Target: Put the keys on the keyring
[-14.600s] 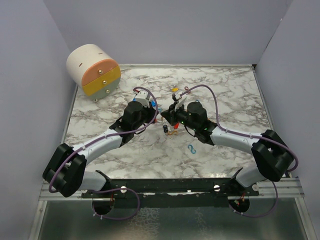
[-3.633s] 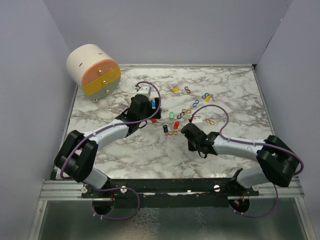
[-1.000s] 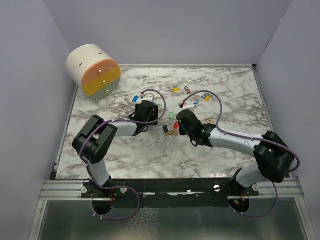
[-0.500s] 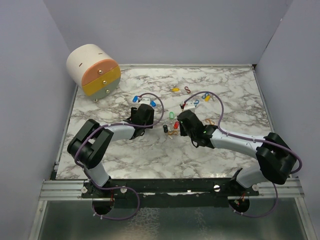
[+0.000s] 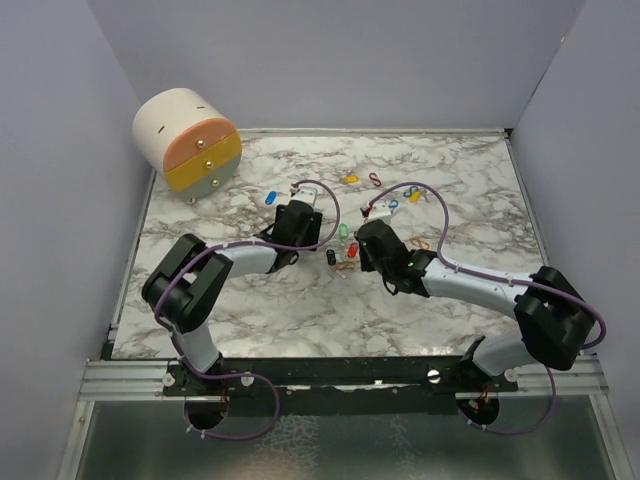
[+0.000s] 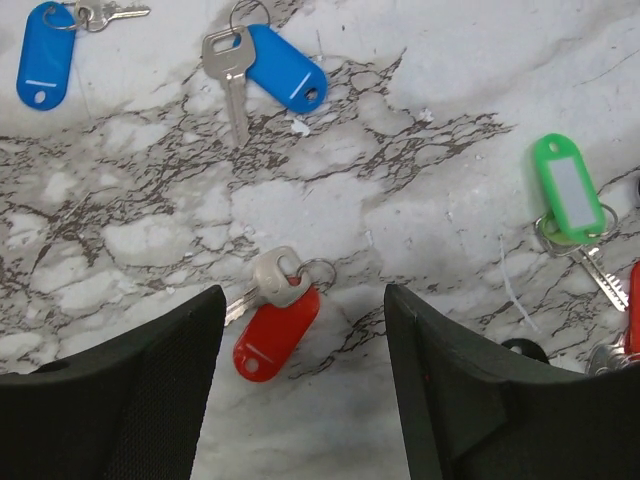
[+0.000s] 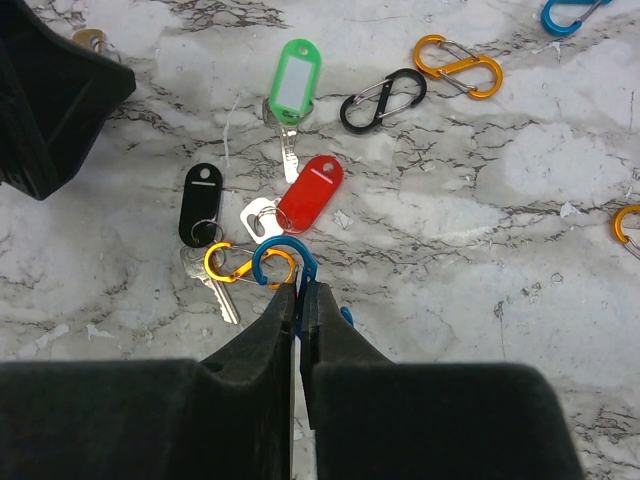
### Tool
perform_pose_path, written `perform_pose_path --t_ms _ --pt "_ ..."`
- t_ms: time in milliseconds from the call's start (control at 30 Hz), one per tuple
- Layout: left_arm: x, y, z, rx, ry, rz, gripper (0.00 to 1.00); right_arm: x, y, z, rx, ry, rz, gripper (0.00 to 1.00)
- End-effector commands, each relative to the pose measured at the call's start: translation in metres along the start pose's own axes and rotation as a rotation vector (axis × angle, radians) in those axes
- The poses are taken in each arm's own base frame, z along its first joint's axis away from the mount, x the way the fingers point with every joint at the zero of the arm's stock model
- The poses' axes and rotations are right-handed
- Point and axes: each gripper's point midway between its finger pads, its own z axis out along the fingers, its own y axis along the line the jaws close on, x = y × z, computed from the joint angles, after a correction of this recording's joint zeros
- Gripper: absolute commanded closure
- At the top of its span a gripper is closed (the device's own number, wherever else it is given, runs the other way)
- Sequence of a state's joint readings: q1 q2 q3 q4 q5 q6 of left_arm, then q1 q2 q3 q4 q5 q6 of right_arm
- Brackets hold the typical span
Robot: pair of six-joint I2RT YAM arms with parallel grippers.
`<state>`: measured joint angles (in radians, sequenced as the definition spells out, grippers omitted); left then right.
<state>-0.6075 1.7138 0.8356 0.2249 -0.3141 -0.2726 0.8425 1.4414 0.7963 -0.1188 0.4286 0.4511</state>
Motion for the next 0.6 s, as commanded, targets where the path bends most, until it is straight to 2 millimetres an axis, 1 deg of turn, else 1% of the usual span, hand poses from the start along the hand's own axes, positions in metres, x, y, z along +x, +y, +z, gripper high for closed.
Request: perform_pose_path --t_ms 0,200,333,400,500,567 --pt "-0.006 -0.012 0.012 0.039 -0.012 0.042 0.34 -0.008 0.003 -0.001 -0.02 -0.032 0.024 0.99" --pt "-0.004 -0.015 0.021 0.04 0.001 0.055 0.36 -0.009 0.002 -0.001 -0.016 -0.034 0.021 0.99" --pt "0.001 -0.016 0.022 0.046 0.011 0.054 0.48 -0.008 0.002 0.0 -0.016 -0.033 0.02 0.99" --pt "0.003 -0.015 0.022 0.045 0.015 0.051 0.58 -0.008 0.002 0.001 -0.016 -0.032 0.02 0.99" --pt "0.007 -0.013 0.02 0.04 0.02 0.045 0.7 -0.008 0.002 0.001 -0.015 -0.033 0.019 0.99" --pt "0.007 -0.013 0.019 0.04 0.019 0.042 0.72 -0.008 0.002 0.001 -0.017 -0.033 0.02 0.99"
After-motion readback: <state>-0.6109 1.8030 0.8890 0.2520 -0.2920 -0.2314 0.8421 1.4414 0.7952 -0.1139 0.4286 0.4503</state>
